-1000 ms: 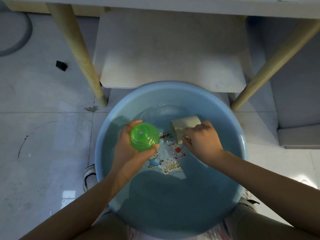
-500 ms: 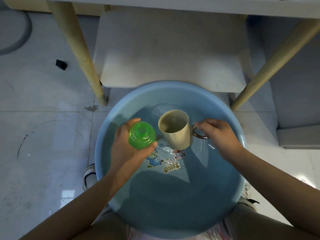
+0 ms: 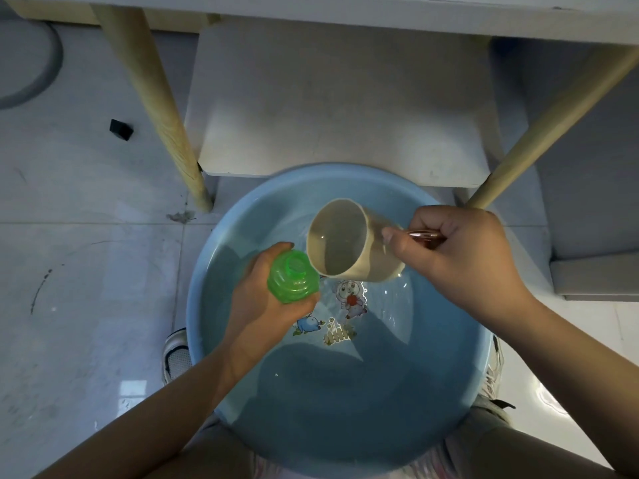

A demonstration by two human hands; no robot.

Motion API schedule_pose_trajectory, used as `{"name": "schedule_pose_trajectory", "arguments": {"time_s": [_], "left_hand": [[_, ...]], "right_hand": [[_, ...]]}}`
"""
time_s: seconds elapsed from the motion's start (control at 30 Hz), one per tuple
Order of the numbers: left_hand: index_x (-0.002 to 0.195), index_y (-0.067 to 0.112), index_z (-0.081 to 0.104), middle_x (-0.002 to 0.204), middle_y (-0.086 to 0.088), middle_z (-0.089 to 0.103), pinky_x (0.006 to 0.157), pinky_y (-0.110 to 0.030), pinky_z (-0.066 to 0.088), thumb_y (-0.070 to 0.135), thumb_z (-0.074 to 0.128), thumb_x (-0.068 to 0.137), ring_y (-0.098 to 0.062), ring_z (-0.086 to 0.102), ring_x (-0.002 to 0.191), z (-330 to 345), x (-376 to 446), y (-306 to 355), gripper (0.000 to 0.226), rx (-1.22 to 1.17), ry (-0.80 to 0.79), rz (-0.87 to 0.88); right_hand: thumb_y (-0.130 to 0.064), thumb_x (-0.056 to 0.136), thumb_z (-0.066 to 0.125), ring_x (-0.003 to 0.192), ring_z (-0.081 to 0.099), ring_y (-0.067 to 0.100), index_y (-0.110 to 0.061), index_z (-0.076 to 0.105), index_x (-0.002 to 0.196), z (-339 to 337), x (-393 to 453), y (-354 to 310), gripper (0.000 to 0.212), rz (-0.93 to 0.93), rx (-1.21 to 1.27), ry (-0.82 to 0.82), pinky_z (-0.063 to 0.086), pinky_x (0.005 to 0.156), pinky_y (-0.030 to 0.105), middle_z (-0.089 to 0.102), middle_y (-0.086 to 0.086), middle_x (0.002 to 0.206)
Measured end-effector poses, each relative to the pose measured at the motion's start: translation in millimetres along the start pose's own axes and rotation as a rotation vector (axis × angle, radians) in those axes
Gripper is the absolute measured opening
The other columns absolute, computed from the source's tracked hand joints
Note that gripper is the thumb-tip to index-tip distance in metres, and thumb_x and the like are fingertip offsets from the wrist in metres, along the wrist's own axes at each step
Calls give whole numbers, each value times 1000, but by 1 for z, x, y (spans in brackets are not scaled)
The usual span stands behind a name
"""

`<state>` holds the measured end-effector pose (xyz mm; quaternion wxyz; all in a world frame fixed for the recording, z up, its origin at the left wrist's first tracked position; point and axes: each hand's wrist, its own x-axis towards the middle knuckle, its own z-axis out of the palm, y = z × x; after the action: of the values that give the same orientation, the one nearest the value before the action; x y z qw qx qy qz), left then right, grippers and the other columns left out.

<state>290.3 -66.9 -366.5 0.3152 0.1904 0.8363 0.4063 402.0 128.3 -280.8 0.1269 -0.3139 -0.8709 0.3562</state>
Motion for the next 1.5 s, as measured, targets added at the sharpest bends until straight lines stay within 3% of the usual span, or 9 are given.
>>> {"name": "schedule_pose_trajectory", "arguments": {"time_s": [0.13, 0.43, 0.6, 0.8, 1.1, 1.5], "left_hand": [[122, 39, 49, 114, 14, 57, 73, 0, 39, 26, 84, 63, 3, 55, 99, 0, 0, 3, 70, 32, -14, 8], [123, 38, 50, 113, 14, 59, 73, -1, 41, 28, 84, 63, -1, 57, 98, 1, 0, 5, 69, 44, -27, -1], [123, 37, 50, 113, 15, 58, 76, -8, 44, 28, 85, 63, -2, 57, 99, 0, -1, 5, 70, 37, -38, 2], [127, 36, 49, 116, 15, 59, 80, -11, 45, 30, 84, 65, -4, 58, 102, 0, 0, 5, 72, 30, -53, 11], [138, 48, 34, 123, 12, 56, 81, -1, 42, 25, 85, 66, 2, 56, 106, 1, 0, 4, 90, -22, -73, 22], [140, 39, 39, 123, 12, 57, 77, 4, 37, 22, 85, 66, 12, 53, 103, 2, 0, 4, 89, -15, -75, 27]], "right_hand": [[-43, 77, 57, 50, 34, 14, -19, 42, 49, 2, 0, -4, 39, -180, -94, 40, 25, 46, 12, 25, -9, 40], [-38, 76, 56, 45, 41, 23, -9, 50, 47, 0, -1, -8, 42, -303, -203, 100, 21, 49, 24, 38, -1, 39], [-34, 77, 58, 41, 43, 26, -9, 49, 46, 0, 0, -8, 40, -375, -237, 113, 17, 56, 15, 39, 1, 38], [-30, 77, 58, 39, 42, 27, -14, 43, 44, 0, 1, -8, 40, -444, -253, 137, 16, 61, 14, 36, 2, 36], [-28, 76, 60, 38, 41, 26, -13, 44, 44, 1, 2, -6, 39, -506, -290, 161, 17, 62, 17, 37, 2, 36], [-23, 77, 68, 38, 35, 23, -15, 45, 46, 3, 4, -4, 39, -618, -317, 177, 27, 63, 23, 35, 0, 38]]}}
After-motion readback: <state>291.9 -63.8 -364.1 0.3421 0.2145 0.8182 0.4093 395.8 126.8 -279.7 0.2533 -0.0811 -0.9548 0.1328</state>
